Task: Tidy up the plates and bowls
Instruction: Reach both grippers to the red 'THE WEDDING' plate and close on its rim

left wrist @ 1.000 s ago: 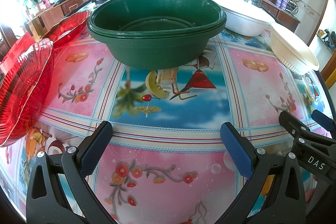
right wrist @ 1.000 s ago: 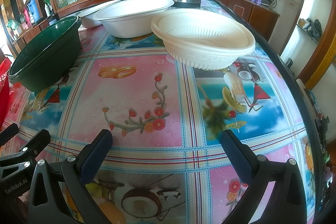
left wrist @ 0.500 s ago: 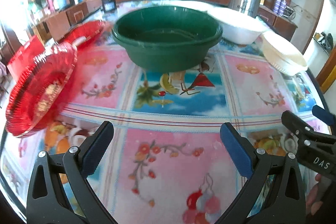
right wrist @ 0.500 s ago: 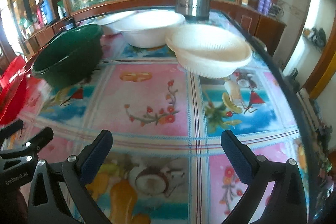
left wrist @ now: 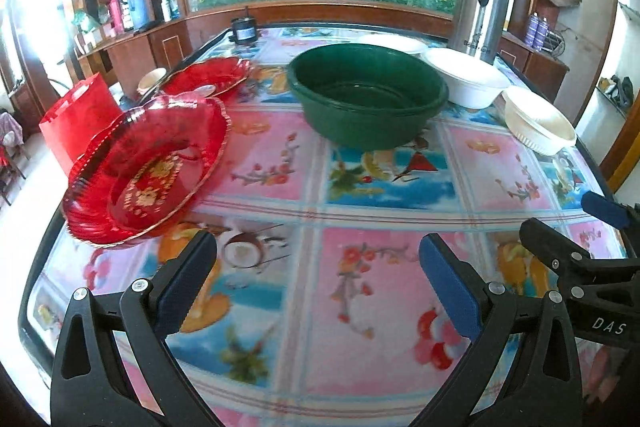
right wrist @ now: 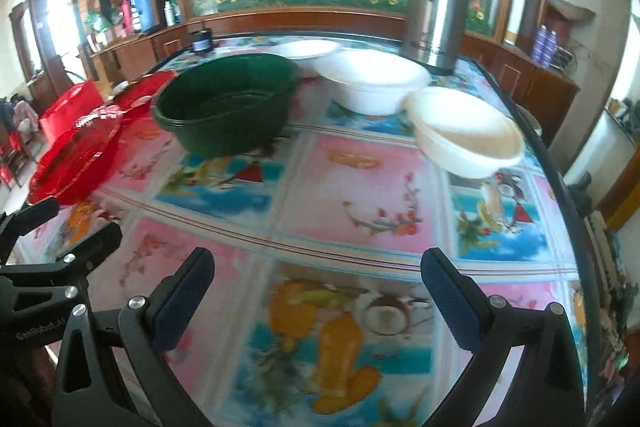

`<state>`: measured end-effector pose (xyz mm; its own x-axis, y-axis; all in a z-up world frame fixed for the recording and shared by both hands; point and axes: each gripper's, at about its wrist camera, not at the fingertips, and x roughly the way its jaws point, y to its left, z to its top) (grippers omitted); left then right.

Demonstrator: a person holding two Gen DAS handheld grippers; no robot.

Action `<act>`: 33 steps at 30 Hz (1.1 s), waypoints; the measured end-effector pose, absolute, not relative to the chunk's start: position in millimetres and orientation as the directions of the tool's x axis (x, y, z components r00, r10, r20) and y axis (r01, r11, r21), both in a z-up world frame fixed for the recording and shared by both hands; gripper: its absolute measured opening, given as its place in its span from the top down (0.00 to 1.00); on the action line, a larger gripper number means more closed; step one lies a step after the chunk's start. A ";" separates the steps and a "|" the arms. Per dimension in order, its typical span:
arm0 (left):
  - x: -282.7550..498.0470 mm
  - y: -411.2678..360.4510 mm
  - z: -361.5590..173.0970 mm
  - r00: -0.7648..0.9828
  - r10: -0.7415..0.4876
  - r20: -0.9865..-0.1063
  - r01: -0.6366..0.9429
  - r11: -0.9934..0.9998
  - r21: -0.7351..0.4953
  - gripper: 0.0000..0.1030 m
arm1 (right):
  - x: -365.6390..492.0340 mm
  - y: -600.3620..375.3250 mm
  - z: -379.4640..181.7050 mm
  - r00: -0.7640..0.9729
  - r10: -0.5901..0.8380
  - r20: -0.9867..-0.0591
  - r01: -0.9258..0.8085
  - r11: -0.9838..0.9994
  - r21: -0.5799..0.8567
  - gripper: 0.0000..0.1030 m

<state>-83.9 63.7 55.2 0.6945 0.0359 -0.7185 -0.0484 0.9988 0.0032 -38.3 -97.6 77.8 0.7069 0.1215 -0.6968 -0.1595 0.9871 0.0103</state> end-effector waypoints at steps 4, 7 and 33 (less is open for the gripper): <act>-91.1 77.8 58.8 0.710 0.069 -0.700 -0.074 0.997 0.023 0.00 | -38.4 -77.7 82.2 0.707 0.161 -0.688 -0.211 0.977 0.013 0.00; -95.1 91.5 62.0 0.712 0.073 -0.699 -0.088 0.996 0.015 0.00 | -37.0 -63.3 83.7 0.704 0.170 -0.689 -0.236 0.972 -0.002 0.00; -56.8 282.3 55.3 0.631 0.285 -0.722 -0.365 0.930 0.049 0.00 | 62.2 116.2 87.6 0.491 0.397 -0.775 -0.530 0.842 0.096 0.03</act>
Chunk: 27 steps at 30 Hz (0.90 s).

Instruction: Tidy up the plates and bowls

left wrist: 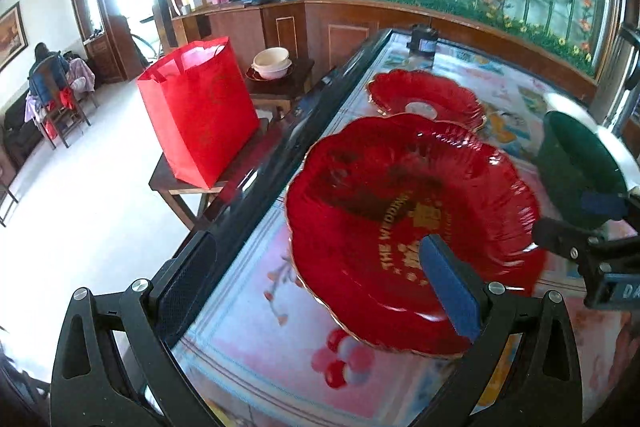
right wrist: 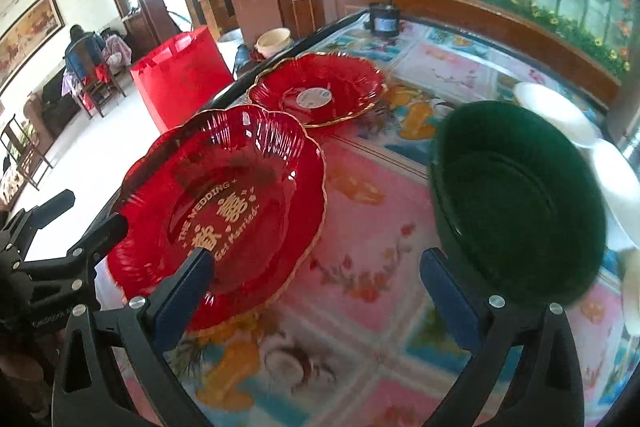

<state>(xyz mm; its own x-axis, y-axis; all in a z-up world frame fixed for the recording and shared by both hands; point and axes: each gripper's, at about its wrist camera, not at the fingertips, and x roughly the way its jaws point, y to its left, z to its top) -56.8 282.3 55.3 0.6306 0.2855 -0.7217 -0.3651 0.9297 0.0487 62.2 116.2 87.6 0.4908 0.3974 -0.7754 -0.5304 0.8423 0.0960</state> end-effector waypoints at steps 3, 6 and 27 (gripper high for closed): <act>-47.4 288.4 47.6 0.610 0.281 -0.741 -0.365 0.930 0.053 0.01 | 72.7 128.1 81.1 0.478 0.376 -0.793 -0.546 0.835 0.067 0.13; -37.0 296.5 36.4 0.578 0.234 -0.782 -0.372 0.928 0.003 0.09 | 80.1 133.0 75.5 0.462 0.363 -0.809 -0.549 0.833 0.059 0.29; -20.5 296.3 15.7 0.504 0.155 -0.850 -0.379 0.924 -0.056 0.75 | 66.7 144.9 66.8 0.556 0.294 -0.777 -0.579 0.808 -0.108 0.86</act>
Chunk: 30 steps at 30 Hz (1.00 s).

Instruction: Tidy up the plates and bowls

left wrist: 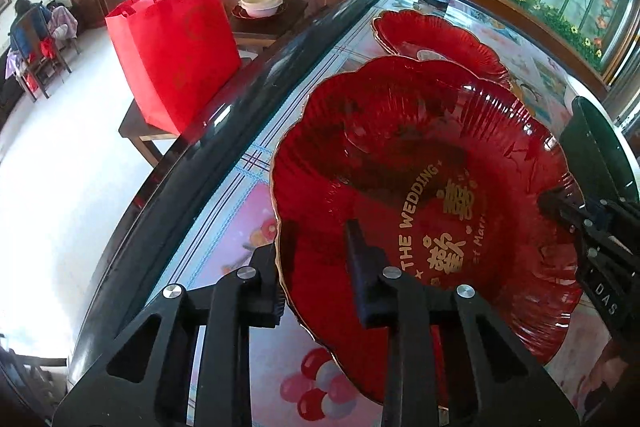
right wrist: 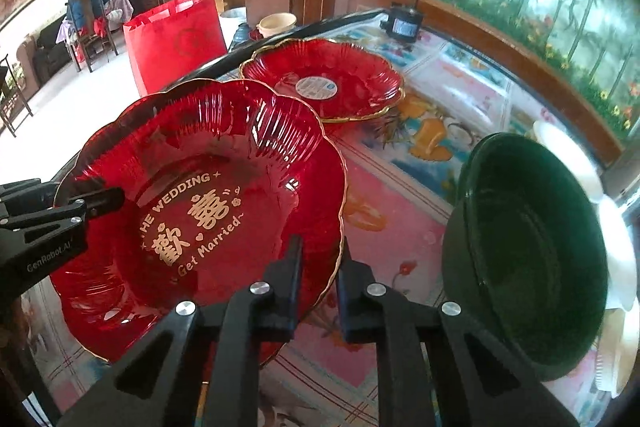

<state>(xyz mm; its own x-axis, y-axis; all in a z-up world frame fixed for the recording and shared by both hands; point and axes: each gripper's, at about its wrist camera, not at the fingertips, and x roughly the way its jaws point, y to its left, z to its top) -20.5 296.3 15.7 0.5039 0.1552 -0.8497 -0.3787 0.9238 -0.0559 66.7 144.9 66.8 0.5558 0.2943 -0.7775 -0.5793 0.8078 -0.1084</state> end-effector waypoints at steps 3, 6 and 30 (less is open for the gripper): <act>-27.1 294.8 23.2 0.517 0.159 -0.841 -0.377 0.924 -0.057 0.76 | 61.3 143.0 68.3 0.565 0.291 -0.773 -0.576 0.809 -0.116 0.85; -34.5 292.1 33.1 0.532 0.159 -0.832 -0.367 0.928 -0.057 0.77 | 52.6 139.3 72.7 0.569 0.292 -0.768 -0.569 0.815 -0.111 0.84; -123.6 270.6 33.7 0.557 0.101 -0.824 -0.303 0.949 -0.089 0.77 | -45.9 116.5 72.1 0.535 0.315 -0.783 -0.588 0.805 -0.078 0.74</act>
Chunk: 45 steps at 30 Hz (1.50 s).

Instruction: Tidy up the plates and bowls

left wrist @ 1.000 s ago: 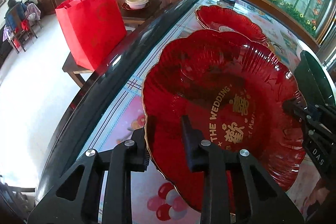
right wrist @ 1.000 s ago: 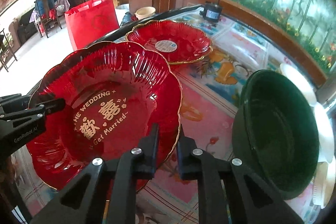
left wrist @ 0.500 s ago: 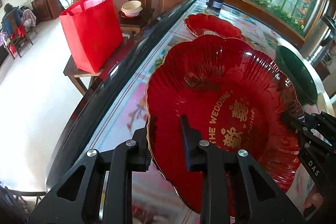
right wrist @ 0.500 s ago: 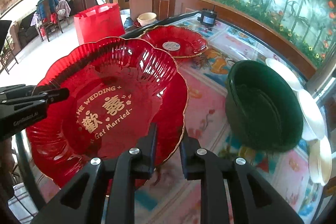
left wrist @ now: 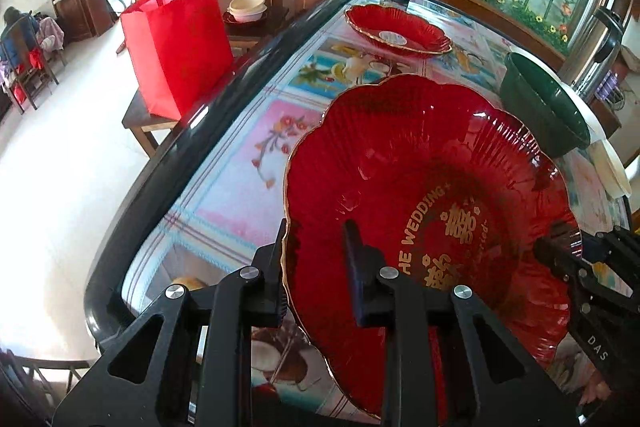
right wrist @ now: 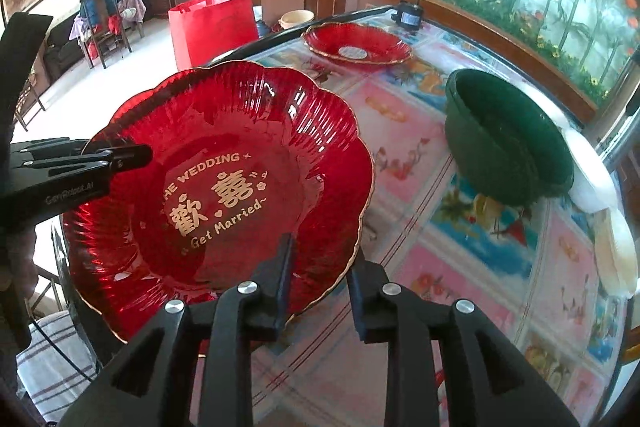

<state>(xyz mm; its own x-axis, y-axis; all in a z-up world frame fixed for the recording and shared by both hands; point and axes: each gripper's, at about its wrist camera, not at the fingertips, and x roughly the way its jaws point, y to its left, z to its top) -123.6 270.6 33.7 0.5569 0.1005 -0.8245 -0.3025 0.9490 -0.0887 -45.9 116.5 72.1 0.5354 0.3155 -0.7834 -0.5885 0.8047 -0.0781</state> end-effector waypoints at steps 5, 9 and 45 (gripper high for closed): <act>-131.0 268.2 25.3 0.555 0.108 -0.825 -0.309 0.947 -0.084 0.78 | -49.6 116.0 61.0 0.522 0.305 -0.796 -0.591 0.802 -0.081 0.74; -132.6 267.8 22.2 0.553 0.111 -0.826 -0.311 0.947 -0.081 0.78 | -49.6 112.3 54.9 0.514 0.309 -0.801 -0.590 0.805 -0.068 0.74; -99.4 275.7 81.6 0.628 0.127 -0.768 -0.246 0.968 -0.042 0.42 | -34.9 66.6 93.2 0.510 0.356 -0.783 -0.534 0.845 0.036 0.39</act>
<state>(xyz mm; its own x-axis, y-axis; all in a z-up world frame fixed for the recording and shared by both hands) -99.4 275.7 81.6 0.6280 0.1267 -0.7678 -0.2463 0.9683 -0.0417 -34.9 66.6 93.2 0.5103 0.3557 -0.7830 -0.5340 0.8447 0.0357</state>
